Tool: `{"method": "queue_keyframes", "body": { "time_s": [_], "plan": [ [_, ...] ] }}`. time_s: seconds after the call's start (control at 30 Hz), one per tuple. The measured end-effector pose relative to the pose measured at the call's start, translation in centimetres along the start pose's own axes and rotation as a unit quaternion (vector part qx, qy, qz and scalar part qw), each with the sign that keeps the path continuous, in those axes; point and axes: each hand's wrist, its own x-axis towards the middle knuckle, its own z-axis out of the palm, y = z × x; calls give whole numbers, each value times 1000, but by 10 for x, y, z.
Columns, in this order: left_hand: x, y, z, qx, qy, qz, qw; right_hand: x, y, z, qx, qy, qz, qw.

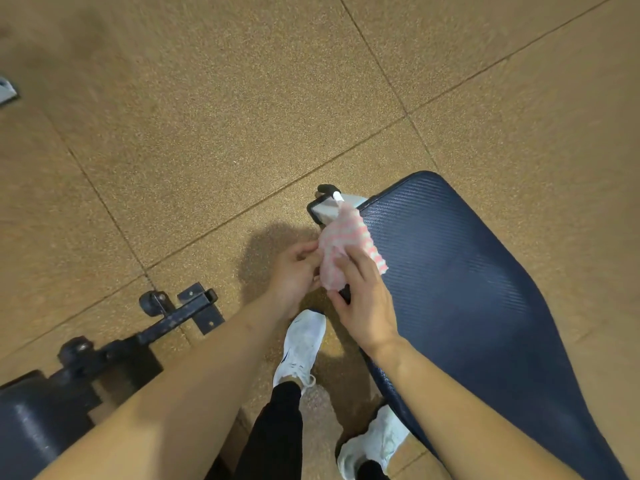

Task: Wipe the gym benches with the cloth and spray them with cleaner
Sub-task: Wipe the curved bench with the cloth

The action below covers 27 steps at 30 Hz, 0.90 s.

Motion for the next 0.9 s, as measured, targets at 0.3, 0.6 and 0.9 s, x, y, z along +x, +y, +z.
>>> {"method": "queue_keyframes", "body": {
  "time_s": [0.3, 0.6, 0.9],
  "plan": [
    [-19, -17, 8, 56, 57, -63, 995, -75, 9, 16, -22, 65, 50, 996],
    [-31, -34, 27, 127, -1, -126, 984, -130, -22, 42, 200, 171, 403, 877],
    [-39, -55, 42, 177, 38, -134, 974, -108, -10, 40, 672, 127, 597, 419]
  ]
}}
